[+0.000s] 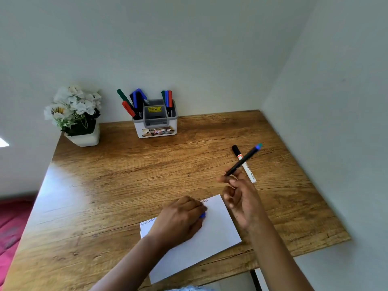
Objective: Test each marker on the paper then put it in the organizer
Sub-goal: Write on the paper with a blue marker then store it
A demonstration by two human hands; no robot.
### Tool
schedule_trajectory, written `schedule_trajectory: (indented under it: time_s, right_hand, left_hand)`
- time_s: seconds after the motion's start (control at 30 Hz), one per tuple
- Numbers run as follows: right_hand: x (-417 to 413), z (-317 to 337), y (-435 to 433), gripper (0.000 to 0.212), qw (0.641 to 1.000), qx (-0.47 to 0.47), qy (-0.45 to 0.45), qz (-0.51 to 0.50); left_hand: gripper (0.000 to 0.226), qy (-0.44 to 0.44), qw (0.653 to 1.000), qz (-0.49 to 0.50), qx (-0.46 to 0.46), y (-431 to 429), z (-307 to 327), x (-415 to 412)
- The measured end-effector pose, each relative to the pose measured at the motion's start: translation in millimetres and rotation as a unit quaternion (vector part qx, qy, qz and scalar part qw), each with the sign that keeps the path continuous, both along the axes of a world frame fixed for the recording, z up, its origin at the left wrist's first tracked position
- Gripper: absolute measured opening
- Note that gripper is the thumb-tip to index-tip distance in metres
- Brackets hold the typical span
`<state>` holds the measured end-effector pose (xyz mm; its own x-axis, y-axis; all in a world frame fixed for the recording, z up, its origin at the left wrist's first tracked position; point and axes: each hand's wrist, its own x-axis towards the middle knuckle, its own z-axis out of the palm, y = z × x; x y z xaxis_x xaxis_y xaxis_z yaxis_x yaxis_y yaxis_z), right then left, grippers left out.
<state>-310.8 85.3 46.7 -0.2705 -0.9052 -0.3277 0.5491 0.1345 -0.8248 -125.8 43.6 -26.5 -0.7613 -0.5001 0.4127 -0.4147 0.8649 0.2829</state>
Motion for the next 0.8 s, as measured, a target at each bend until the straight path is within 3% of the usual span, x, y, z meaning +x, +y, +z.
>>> schedule_trajectory:
  time_s: [0.17, 0.23, 0.5, 0.8]
  right_hand:
    - [7.5, -18.9, 7.4, 0.02, 0.967, 0.036, 0.251, -0.009]
    - [9.3, -25.0, 7.5, 0.006, 0.961, 0.042, 0.272, 0.009]
    - [3.6, -54.9, 10.4, 0.02, 0.911, 0.051, 0.406, 0.056]
    - [5.8, -59.6, 6.8, 0.012, 0.908, 0.065, 0.411, 0.05]
  left_hand:
    - [0.037, -0.029, 0.999, 0.003, -0.032, 4.7, -20.1, 0.9]
    - [0.038, -0.029, 0.999, 0.01, -0.03, 5.8, -19.7, 0.0]
    - [0.039, -0.041, 0.999, 0.01, 0.008, 4.5, -22.2, 0.3]
    - [0.039, -0.049, 0.999, 0.011, 0.018, 4.2, -20.3, 0.4]
